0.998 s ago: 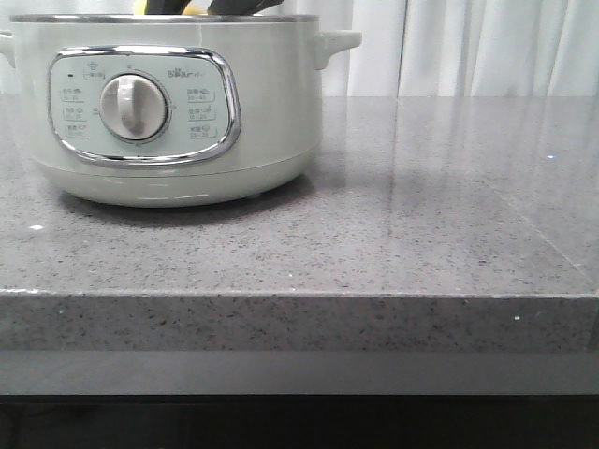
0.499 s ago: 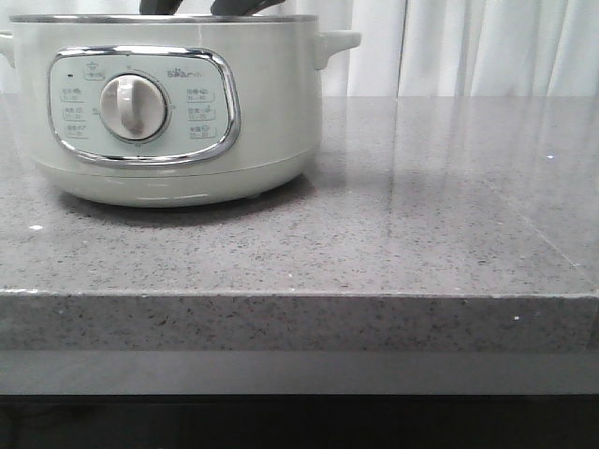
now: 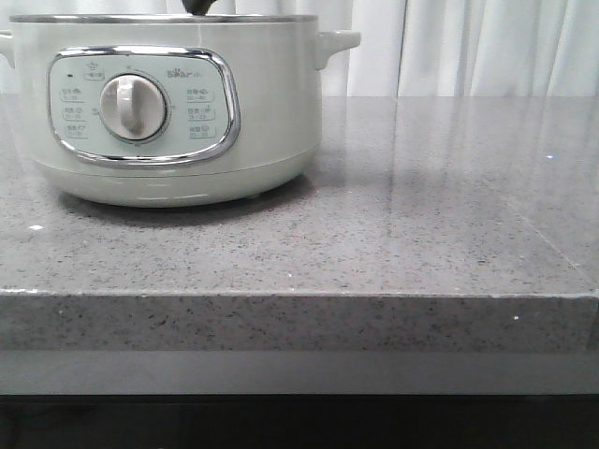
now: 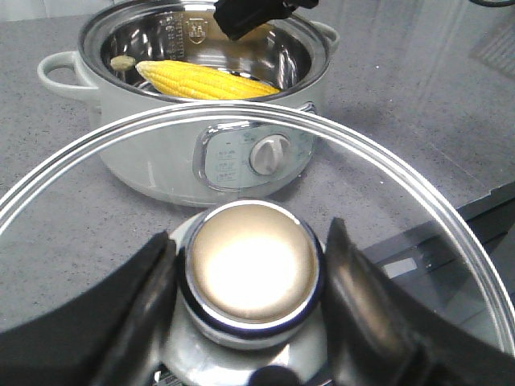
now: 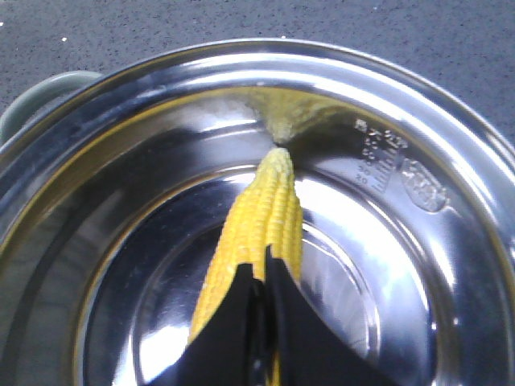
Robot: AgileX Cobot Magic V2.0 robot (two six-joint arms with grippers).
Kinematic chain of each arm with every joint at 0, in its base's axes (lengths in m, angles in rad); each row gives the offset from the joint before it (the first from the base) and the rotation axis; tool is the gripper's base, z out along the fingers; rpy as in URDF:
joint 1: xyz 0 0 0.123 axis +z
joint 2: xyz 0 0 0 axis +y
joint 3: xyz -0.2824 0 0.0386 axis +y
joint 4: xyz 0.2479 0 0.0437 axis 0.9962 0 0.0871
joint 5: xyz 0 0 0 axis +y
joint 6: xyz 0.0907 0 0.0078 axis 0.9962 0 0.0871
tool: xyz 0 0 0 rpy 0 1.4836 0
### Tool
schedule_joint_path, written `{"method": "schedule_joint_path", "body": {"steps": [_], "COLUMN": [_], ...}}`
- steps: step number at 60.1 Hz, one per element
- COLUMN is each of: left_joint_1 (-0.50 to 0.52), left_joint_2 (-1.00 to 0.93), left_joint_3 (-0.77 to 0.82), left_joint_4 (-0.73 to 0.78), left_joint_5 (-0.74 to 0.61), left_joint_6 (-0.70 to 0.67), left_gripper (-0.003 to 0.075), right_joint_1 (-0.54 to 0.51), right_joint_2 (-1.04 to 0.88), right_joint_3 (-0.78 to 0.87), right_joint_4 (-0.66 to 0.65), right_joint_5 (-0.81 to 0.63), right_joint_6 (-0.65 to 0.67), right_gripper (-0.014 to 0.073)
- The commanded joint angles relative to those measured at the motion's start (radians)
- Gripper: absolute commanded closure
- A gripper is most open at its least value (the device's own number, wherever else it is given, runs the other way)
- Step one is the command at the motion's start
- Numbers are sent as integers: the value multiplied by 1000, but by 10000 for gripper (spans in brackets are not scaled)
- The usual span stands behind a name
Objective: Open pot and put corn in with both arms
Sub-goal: 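Open the right gripper to release the corn and withdraw it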
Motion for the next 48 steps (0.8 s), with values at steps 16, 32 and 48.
{"method": "schedule_joint_path", "body": {"steps": [16, 32, 48], "left_joint_1": [-7, -7, -7], "left_joint_2": [7, 7, 7], "left_joint_3": [-34, -34, -34], "left_joint_4": [-28, -28, -28], "left_joint_5": [-149, -149, -149], "left_joint_6": [-5, -5, -5], "left_gripper": [501, 501, 501], "right_joint_1": [-109, -228, -333], "right_joint_2": [-150, -311, -553], "right_joint_3": [-14, 197, 563], "right_joint_4": [10, 3, 3], "right_joint_5": [-80, -176, -343], "right_joint_6": [-10, -37, -37], "right_gripper": [666, 666, 666]}}
